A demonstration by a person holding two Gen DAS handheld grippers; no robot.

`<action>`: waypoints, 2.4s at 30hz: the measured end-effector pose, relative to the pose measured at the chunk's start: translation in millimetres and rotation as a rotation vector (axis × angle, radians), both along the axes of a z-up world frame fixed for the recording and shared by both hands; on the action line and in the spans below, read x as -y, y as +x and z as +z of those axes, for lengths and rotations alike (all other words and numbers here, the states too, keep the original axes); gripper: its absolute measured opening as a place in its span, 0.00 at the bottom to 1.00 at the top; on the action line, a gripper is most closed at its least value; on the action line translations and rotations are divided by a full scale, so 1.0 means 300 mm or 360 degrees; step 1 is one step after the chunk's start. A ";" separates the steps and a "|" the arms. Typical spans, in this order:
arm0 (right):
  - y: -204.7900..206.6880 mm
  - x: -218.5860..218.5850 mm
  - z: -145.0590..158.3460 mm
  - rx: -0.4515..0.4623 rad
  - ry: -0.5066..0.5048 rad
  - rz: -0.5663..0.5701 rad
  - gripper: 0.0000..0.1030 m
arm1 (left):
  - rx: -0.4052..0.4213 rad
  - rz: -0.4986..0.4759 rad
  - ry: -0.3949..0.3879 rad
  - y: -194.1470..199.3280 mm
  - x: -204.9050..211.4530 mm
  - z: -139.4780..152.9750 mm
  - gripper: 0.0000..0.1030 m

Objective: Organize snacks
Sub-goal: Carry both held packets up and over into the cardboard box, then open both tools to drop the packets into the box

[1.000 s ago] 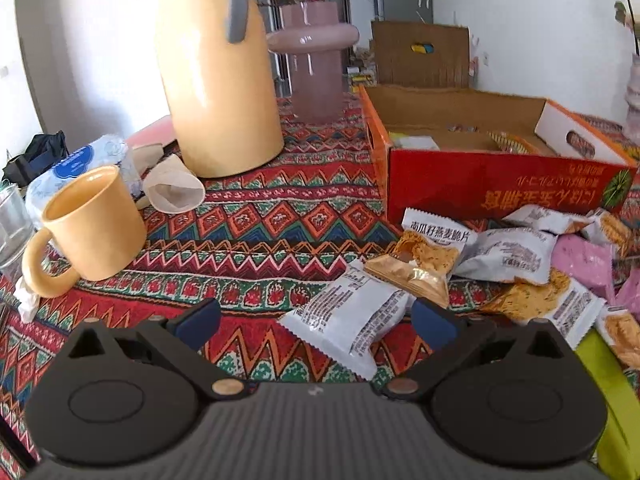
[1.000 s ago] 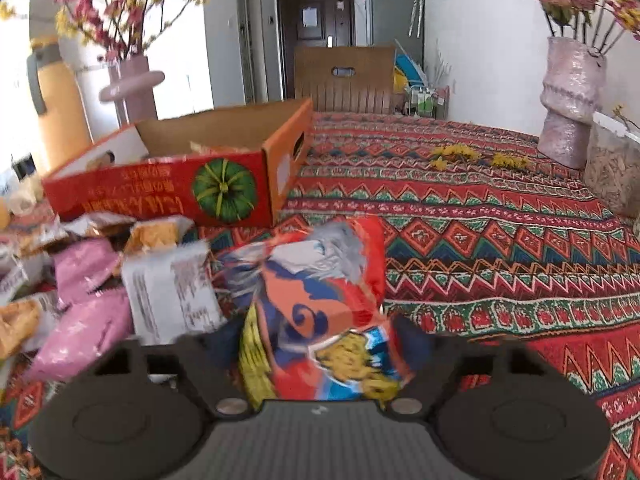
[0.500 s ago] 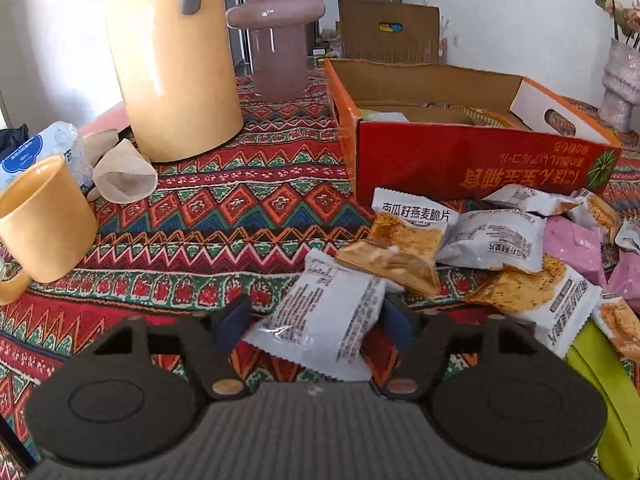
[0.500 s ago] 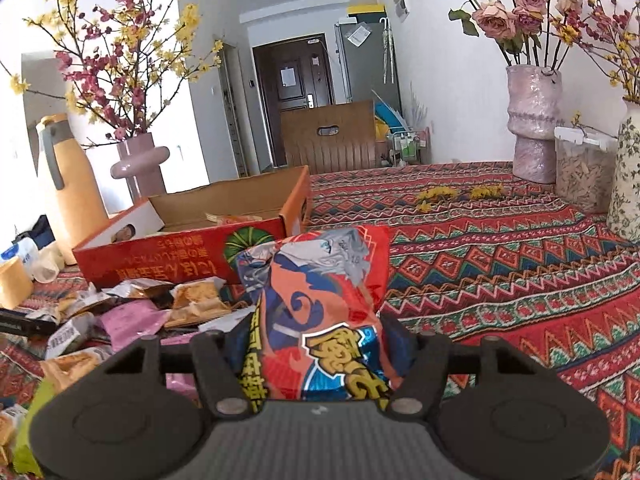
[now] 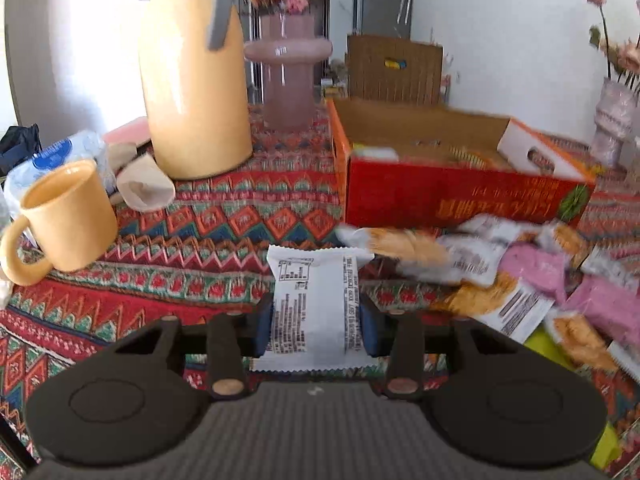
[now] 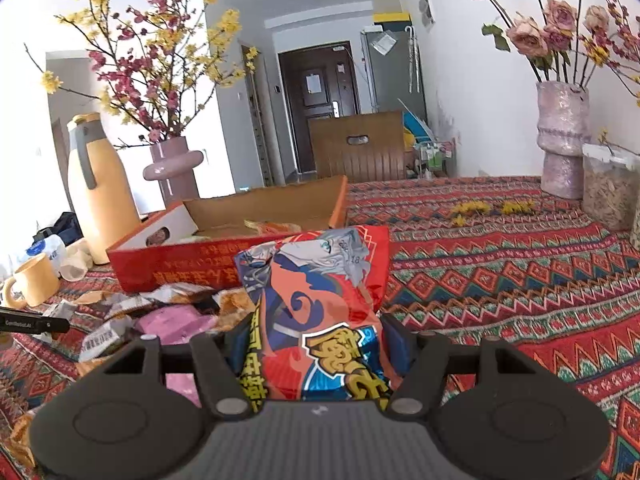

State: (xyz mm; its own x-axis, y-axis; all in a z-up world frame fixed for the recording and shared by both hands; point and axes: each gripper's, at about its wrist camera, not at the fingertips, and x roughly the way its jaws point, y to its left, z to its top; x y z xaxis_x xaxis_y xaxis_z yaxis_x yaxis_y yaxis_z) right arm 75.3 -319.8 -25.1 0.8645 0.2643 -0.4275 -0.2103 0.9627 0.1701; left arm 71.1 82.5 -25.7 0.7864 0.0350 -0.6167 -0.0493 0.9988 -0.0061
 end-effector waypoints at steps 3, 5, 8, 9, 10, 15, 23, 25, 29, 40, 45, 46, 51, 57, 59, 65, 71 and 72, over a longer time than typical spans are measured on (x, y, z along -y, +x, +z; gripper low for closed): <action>0.013 -0.018 0.023 0.0034 0.0007 0.0013 0.62 | 0.0068 0.0009 -0.0012 0.001 0.006 0.049 0.42; 0.027 -0.037 0.043 0.0065 0.0009 0.0024 0.62 | 0.0120 0.0006 -0.0019 0.004 0.018 0.084 0.42; 0.053 -0.066 0.075 0.0112 0.0012 0.0038 0.62 | 0.0184 0.0006 -0.0030 0.022 0.041 0.131 0.42; 0.063 -0.076 0.085 0.0125 0.0013 0.0044 0.62 | 0.0203 0.0006 -0.0038 0.030 0.047 0.147 0.42; 0.076 -0.088 0.098 0.0141 0.0014 0.0049 0.62 | 0.0224 0.0001 -0.0049 0.039 0.054 0.162 0.42; 0.146 -0.148 0.153 0.0191 0.0004 0.0066 0.62 | 0.0313 -0.0005 -0.0062 0.097 0.098 0.234 0.42; 0.296 -0.256 0.252 0.0258 -0.0036 0.0084 0.62 | 0.0397 0.0033 -0.0091 0.233 0.143 0.328 0.42; 0.343 -0.281 0.274 0.0268 -0.0054 0.0080 0.62 | 0.0411 0.0041 -0.0093 0.267 0.154 0.341 0.42; 0.444 -0.334 0.306 0.0276 -0.0078 0.0061 0.62 | 0.0411 0.0061 -0.0085 0.345 0.177 0.342 0.42; 0.637 -0.417 0.205 0.0205 -0.0114 0.0030 0.61 | 0.0275 0.0152 -0.0066 0.546 0.158 0.167 0.42; 0.688 -0.404 0.147 0.0142 -0.0093 0.0031 0.61 | 0.0167 0.0111 -0.0085 0.603 0.153 0.086 0.42; 0.697 -0.403 0.137 0.0130 -0.0093 0.0029 0.61 | 0.0156 0.0111 -0.0091 0.606 0.150 0.078 0.42; 0.727 -0.411 0.099 0.0057 -0.0107 0.0031 0.62 | 0.0178 0.0113 -0.0108 0.596 0.140 0.074 0.43; 0.700 -0.390 0.101 0.0055 -0.0072 0.0027 0.80 | 0.0271 0.0128 -0.0102 0.554 0.155 0.093 0.86; 0.693 -0.379 0.107 0.0070 -0.0051 0.0006 0.94 | 0.0312 0.0138 -0.0101 0.537 0.158 0.104 1.00; 0.682 -0.357 0.116 0.0089 -0.0002 -0.0019 1.00 | 0.0355 0.0156 -0.0124 0.531 0.151 0.120 1.00; 0.641 -0.364 0.162 0.0150 -0.0006 -0.0004 1.00 | 0.0413 0.0167 -0.0134 0.485 0.154 0.182 1.00; 0.622 -0.366 0.181 0.0179 -0.0009 -0.0005 1.00 | 0.0424 0.0160 -0.0139 0.472 0.157 0.197 1.00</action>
State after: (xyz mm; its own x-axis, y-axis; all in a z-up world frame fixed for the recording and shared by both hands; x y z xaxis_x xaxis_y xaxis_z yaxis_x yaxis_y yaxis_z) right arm 262.0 -210.1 29.3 0.9079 0.2595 -0.3293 -0.2247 0.9643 0.1404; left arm 212.8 35.4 33.4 0.9162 0.0769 -0.3934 -0.1333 0.9840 -0.1180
